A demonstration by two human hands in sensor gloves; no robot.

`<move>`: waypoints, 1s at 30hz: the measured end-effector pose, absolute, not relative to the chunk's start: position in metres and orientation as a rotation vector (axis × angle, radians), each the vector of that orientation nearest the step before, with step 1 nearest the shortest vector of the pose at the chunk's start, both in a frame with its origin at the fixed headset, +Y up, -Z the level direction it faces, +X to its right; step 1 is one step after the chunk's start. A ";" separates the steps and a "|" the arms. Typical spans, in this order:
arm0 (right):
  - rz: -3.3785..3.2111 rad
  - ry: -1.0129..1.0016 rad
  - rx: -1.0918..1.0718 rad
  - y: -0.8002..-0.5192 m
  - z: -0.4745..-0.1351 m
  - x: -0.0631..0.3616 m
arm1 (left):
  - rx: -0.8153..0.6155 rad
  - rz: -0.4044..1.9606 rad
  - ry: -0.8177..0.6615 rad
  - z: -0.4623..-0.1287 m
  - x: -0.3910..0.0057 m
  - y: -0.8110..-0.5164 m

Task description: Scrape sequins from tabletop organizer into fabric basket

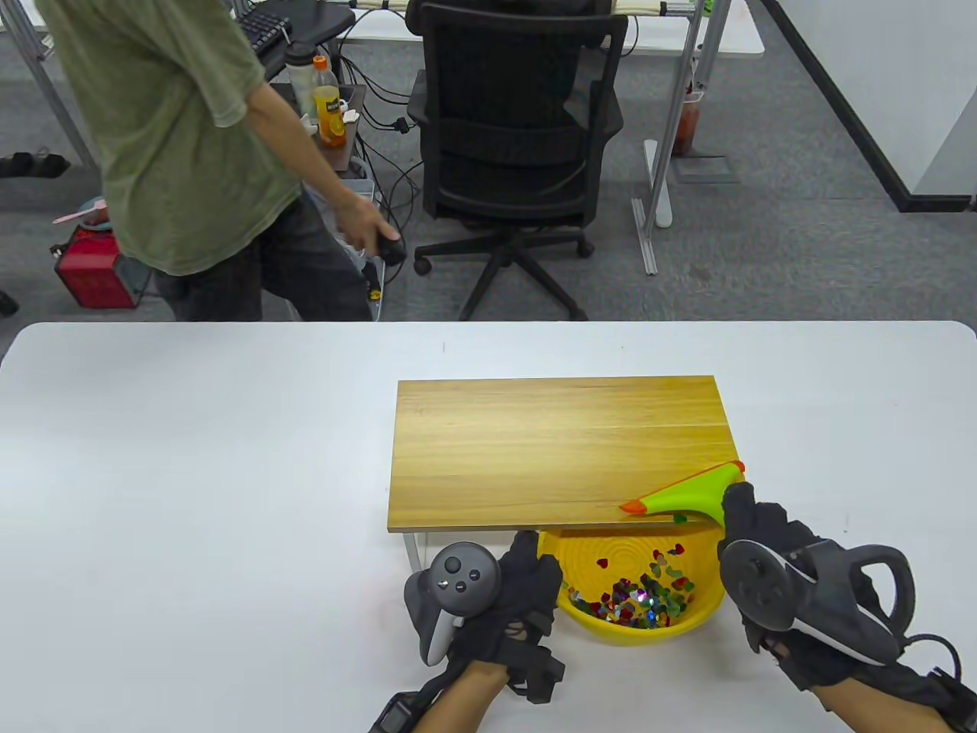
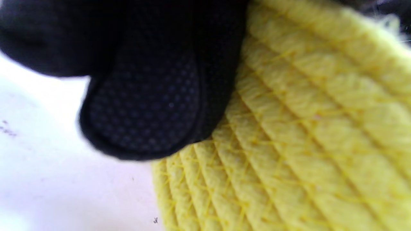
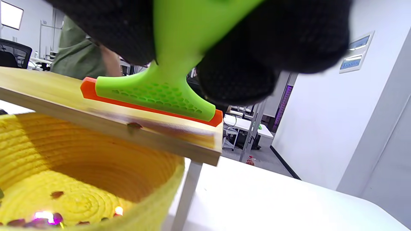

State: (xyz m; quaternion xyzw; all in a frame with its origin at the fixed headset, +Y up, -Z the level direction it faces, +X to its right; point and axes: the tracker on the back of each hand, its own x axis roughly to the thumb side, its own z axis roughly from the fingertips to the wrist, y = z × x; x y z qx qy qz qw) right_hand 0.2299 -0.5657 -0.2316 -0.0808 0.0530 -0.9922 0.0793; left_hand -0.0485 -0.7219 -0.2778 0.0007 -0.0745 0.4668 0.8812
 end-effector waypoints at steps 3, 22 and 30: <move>-2.961 0.144 -0.251 -0.568 -0.227 0.235 | -0.002 0.976 -0.154 -0.278 -0.048 -0.722; -2.918 0.348 -0.513 -0.568 -0.186 0.238 | -0.011 0.987 -0.158 -0.278 -0.049 -0.722; -2.913 0.400 -0.659 -0.582 -0.201 0.240 | -0.011 0.984 -0.156 -0.278 -0.050 -0.722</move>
